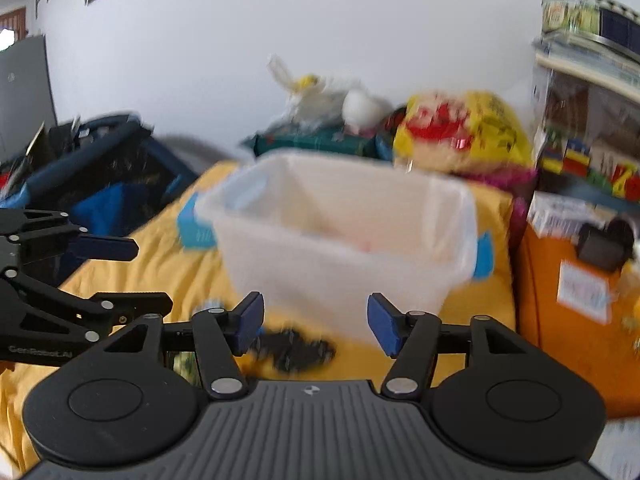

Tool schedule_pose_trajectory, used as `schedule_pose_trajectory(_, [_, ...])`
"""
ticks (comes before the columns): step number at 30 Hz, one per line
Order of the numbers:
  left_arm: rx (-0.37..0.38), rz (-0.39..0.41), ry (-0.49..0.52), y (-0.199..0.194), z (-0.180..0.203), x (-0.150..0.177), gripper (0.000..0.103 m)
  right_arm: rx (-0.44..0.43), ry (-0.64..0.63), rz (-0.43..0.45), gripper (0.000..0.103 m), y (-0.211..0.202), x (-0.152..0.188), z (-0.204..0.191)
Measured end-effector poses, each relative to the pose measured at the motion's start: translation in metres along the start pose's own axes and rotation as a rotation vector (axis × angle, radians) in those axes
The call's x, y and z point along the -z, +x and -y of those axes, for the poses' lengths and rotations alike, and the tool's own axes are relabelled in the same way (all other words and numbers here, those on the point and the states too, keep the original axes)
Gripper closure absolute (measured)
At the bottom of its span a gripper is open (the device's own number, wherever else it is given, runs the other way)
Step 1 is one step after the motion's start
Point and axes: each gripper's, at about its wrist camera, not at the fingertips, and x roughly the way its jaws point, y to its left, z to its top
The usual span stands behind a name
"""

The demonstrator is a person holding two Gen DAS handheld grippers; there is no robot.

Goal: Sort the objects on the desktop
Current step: 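Move both open tools back over the toy pile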

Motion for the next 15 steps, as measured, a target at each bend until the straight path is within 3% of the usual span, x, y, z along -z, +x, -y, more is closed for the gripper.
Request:
schedule_pose_trajectory(8, [0.017, -0.178, 0.051, 0.022, 0.023, 0.06, 0.04, -0.044, 0.013, -0.19, 0.045, 0.028, 0.059, -0.017])
schedule_pose_trajectory(12, [0.011, -0.209, 0.038, 0.028, 0.024, 0.069, 0.044, -0.05, 0.028, -0.248, 0.051, 0.039, 0.076, -0.031])
schedule_pose_trajectory(15, [-0.008, -0.189, 0.075, 0.033, 0.025, 0.067, 0.05, -0.017, -0.04, -0.228, 0.058, 0.04, 0.08, -0.043])
